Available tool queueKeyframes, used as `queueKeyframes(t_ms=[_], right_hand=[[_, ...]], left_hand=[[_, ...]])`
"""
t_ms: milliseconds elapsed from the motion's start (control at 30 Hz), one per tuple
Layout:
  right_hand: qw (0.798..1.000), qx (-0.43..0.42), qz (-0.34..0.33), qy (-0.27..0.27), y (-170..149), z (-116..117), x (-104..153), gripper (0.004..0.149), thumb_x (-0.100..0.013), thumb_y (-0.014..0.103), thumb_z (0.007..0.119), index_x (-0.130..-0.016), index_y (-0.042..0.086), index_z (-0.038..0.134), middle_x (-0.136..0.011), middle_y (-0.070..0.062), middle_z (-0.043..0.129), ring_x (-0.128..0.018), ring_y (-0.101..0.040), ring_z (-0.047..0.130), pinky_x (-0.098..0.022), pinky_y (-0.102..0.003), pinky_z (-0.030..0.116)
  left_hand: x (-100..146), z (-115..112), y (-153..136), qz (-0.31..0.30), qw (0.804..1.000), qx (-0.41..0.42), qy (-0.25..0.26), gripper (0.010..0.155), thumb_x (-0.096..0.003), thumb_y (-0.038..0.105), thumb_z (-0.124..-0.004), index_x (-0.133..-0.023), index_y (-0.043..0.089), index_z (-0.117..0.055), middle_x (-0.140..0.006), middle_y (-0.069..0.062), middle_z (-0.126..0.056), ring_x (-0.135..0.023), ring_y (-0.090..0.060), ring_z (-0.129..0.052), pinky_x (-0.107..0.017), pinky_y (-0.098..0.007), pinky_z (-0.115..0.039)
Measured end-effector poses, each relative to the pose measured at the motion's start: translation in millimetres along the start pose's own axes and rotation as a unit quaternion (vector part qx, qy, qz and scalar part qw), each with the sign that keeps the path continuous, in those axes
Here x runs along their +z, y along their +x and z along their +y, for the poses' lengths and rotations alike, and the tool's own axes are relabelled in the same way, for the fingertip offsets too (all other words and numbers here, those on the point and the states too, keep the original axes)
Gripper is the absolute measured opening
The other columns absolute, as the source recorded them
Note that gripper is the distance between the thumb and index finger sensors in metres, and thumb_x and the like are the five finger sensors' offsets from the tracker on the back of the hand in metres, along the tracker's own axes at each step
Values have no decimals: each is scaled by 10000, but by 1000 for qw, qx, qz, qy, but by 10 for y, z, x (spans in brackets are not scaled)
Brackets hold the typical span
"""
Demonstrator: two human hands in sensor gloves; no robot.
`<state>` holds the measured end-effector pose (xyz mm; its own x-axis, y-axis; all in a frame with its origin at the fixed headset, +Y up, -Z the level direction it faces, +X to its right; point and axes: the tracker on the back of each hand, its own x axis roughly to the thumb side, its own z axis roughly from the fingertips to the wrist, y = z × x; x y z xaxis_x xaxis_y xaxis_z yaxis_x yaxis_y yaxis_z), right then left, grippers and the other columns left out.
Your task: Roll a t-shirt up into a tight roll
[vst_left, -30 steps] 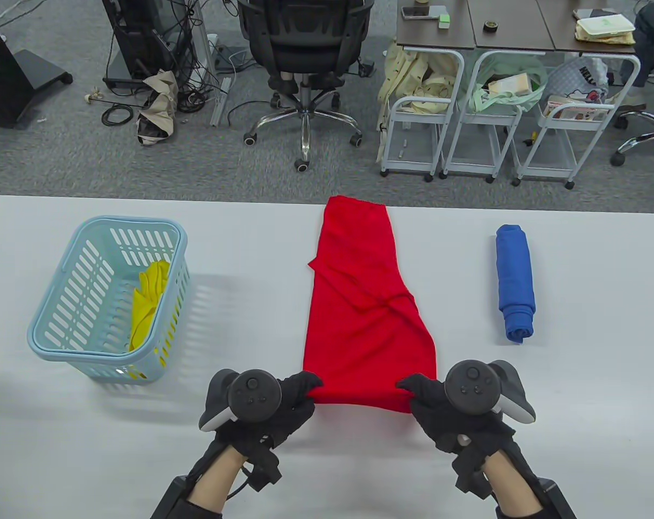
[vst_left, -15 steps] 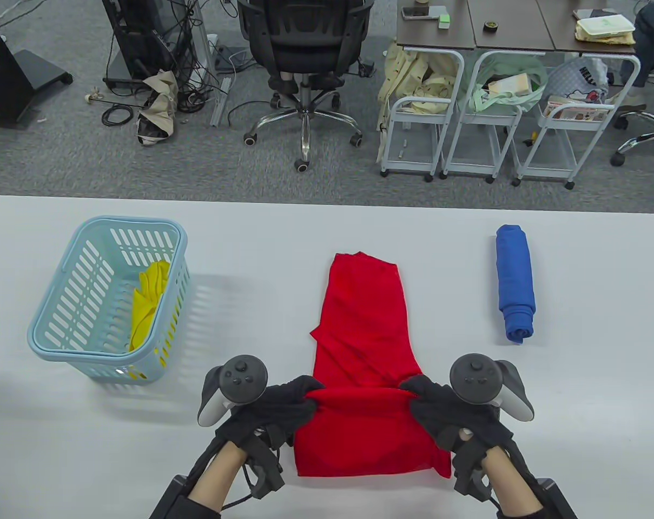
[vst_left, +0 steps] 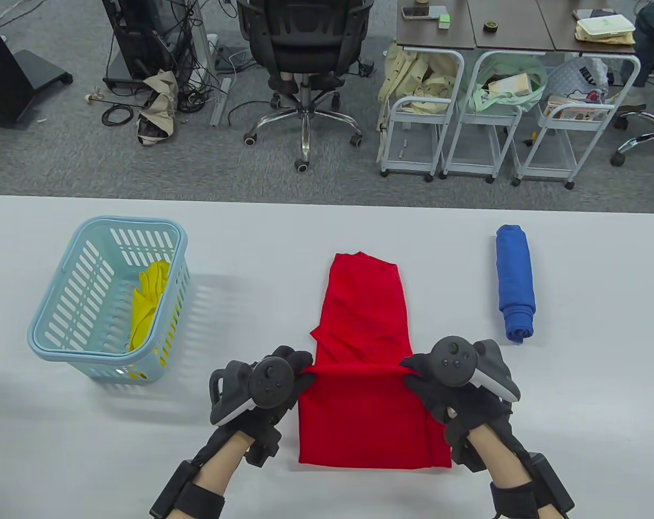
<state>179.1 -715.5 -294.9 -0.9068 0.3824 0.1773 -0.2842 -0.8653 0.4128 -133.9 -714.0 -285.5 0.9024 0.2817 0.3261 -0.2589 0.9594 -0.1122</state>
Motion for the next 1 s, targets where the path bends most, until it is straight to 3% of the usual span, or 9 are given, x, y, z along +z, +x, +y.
queueKeyframes(t_ms=[167, 233, 367, 433, 533, 633, 767, 900, 1000], right_hand=[[989, 1, 7, 151, -96, 79, -187, 462, -562, 332, 736, -1006, 209, 700, -960, -114, 777, -684, -271, 958, -494, -457, 799], [990, 21, 19, 135, -78, -41, -271, 457, -554, 328, 743, -995, 211, 718, -949, -111, 793, -675, -264, 967, -487, -455, 805], [997, 10, 75, 24, 13, -617, -544, 463, -585, 353, 695, -1026, 220, 651, -972, -90, 745, -706, -244, 932, -528, -445, 777], [982, -6, 150, -113, 37, -883, -586, 725, -611, 457, 622, -1155, 209, 212, -1174, -166, 204, -1087, -435, 403, -739, -582, 440], [969, 55, 201, -131, 56, -1048, -588, 816, -607, 500, 594, -1132, 173, 63, -1146, -182, 3, -1082, -508, 163, -745, -622, 319], [978, 57, 169, -110, 55, -864, -502, 729, -602, 467, 619, -1151, 196, 222, -1179, -164, 136, -1092, -502, 244, -739, -623, 361], [995, 38, 92, 18, 14, -242, -438, 605, -580, 420, 663, -1125, 225, 485, -1181, -124, 432, -1083, -464, 474, -713, -600, 500], [980, 118, 80, 138, -5, 421, -297, 722, -573, 457, 658, -1138, 251, 258, -1169, -139, 195, -1084, -448, 280, -720, -585, 472], [976, 172, 59, 121, -14, 523, -115, 777, -561, 511, 621, -1115, 279, 128, -1157, -124, 116, -1101, -416, 225, -737, -592, 437]], left_hand=[[-210, -197, 7, -37, 980, -5, -196, 445, -554, 482, -721, -954, 297, -781, -927, 10, -873, -739, -228, -1000, -576, -442, -860], [-336, -159, -2, -45, 972, 30, -227, 444, -561, 469, -720, -962, 286, -772, -946, -2, -859, -760, -244, -989, -588, -452, -849], [-807, 316, -20, 35, 993, -40, -107, 465, -582, 476, -675, -1003, 279, -698, -983, 0, -806, -799, -241, -955, -614, -450, -824], [-984, 549, -22, 97, 994, -44, -28, 767, -592, 515, -620, -1181, 190, -252, -1232, -166, -353, -1086, -428, -554, -752, -579, -587], [-1018, 701, 58, 111, 993, -31, -5, 822, -613, 524, -555, -1165, 154, -72, -1237, -213, -138, -1108, -493, -402, -768, -606, -525], [-860, 541, 170, 67, 996, -60, -15, 743, -604, 521, -557, -1191, 214, -221, -1260, -177, -266, -1117, -479, -421, -760, -610, -547], [-594, -36, 213, 7, 986, -44, -160, 703, -596, 553, -511, -1199, 255, -306, -1269, -162, -311, -1131, -464, -381, -763, -629, -519], [-316, -641, 163, 1, 948, -64, -312, 721, -583, 614, -420, -1183, 313, -159, -1252, -134, -110, -1123, -446, -159, -774, -669, -387], [-160, -756, 137, -12, 941, -135, -309, 734, -569, 627, -366, -1134, 310, -21, -1190, -121, 22, -1124, -405, -109, -772, -656, -278]])
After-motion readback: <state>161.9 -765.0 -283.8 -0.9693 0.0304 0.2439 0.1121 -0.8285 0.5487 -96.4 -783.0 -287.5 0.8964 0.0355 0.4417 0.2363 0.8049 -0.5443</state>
